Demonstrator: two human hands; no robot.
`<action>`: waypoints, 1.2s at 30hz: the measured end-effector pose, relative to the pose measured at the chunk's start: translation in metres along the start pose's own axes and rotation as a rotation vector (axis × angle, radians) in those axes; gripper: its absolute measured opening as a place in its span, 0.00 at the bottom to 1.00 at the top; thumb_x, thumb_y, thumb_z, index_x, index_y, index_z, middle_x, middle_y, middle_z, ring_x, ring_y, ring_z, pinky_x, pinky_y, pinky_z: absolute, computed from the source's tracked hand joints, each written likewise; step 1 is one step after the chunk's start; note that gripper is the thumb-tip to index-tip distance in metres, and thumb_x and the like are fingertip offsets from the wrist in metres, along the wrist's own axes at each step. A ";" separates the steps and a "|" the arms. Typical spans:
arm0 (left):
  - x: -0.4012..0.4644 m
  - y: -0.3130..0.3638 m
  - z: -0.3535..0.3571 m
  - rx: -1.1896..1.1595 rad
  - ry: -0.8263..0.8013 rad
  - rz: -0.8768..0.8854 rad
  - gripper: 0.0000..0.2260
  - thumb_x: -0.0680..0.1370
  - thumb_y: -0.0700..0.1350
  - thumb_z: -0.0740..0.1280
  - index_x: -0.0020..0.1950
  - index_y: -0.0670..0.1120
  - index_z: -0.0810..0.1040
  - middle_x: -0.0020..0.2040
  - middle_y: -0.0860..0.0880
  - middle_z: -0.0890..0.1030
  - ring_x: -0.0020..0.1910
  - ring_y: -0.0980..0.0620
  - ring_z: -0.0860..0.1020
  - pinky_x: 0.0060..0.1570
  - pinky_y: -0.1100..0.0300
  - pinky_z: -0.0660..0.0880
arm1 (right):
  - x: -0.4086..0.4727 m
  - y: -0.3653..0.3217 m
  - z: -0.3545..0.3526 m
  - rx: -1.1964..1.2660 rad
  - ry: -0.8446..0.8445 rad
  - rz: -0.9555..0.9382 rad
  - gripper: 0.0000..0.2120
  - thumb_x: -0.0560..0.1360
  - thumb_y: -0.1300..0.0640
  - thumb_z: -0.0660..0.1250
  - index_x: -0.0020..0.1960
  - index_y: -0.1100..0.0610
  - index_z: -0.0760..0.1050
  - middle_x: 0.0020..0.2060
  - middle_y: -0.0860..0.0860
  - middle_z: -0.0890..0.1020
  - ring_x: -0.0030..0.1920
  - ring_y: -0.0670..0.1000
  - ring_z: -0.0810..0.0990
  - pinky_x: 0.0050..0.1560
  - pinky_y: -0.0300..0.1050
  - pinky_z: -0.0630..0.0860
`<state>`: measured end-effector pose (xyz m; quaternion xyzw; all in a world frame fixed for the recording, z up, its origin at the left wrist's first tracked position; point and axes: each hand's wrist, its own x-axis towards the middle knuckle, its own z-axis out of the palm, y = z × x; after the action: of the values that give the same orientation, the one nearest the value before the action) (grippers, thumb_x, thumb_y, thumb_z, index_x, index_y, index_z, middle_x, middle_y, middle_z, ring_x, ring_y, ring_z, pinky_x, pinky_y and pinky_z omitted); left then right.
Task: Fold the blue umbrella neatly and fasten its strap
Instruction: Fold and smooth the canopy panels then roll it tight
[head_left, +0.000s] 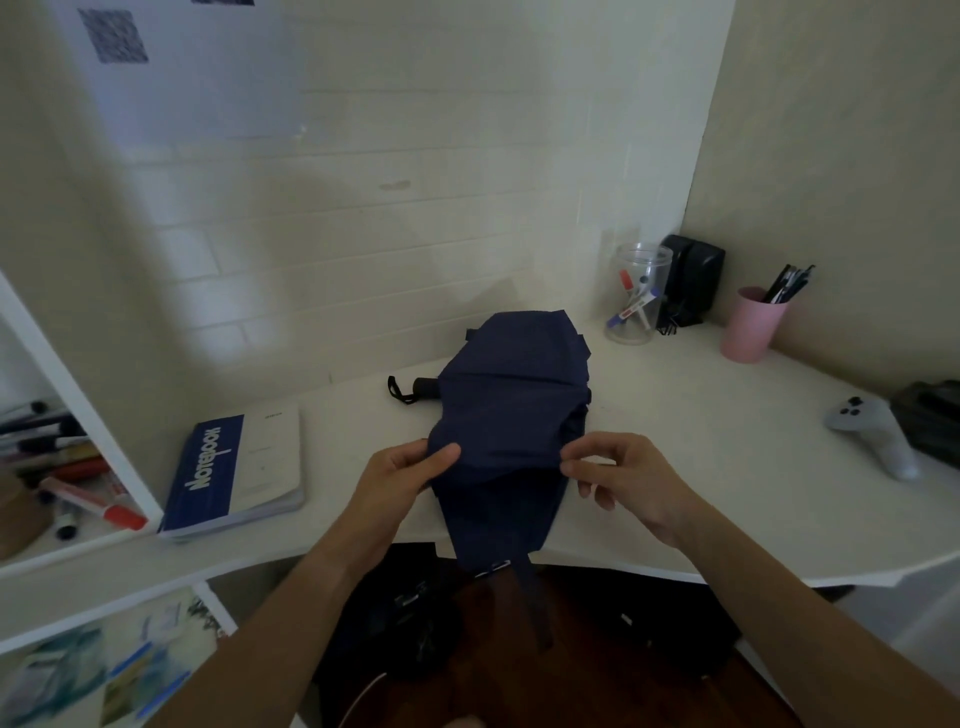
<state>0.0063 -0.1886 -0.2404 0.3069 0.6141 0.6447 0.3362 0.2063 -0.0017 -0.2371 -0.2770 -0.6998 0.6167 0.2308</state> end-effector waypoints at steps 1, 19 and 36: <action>-0.003 -0.005 -0.001 0.006 -0.007 -0.019 0.11 0.80 0.45 0.70 0.60 0.43 0.86 0.56 0.48 0.87 0.59 0.50 0.84 0.63 0.56 0.77 | -0.003 0.003 -0.002 -0.016 -0.033 0.017 0.03 0.74 0.66 0.73 0.47 0.62 0.84 0.36 0.54 0.83 0.34 0.50 0.79 0.31 0.42 0.73; -0.017 -0.014 0.016 0.071 0.048 0.009 0.09 0.84 0.47 0.65 0.57 0.49 0.85 0.51 0.57 0.88 0.49 0.62 0.85 0.43 0.74 0.76 | -0.018 -0.011 0.037 0.578 0.075 0.247 0.17 0.77 0.62 0.72 0.64 0.52 0.78 0.56 0.58 0.82 0.50 0.63 0.86 0.45 0.48 0.86; -0.020 -0.008 0.008 0.105 0.122 0.033 0.17 0.82 0.52 0.67 0.55 0.38 0.84 0.52 0.43 0.86 0.45 0.51 0.82 0.37 0.62 0.77 | -0.011 0.014 0.031 -0.439 0.252 -0.320 0.13 0.65 0.58 0.82 0.36 0.45 0.80 0.50 0.47 0.77 0.37 0.44 0.82 0.42 0.37 0.79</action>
<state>0.0254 -0.2001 -0.2477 0.2943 0.6613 0.6347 0.2707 0.1954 -0.0312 -0.2546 -0.2811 -0.8169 0.3672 0.3448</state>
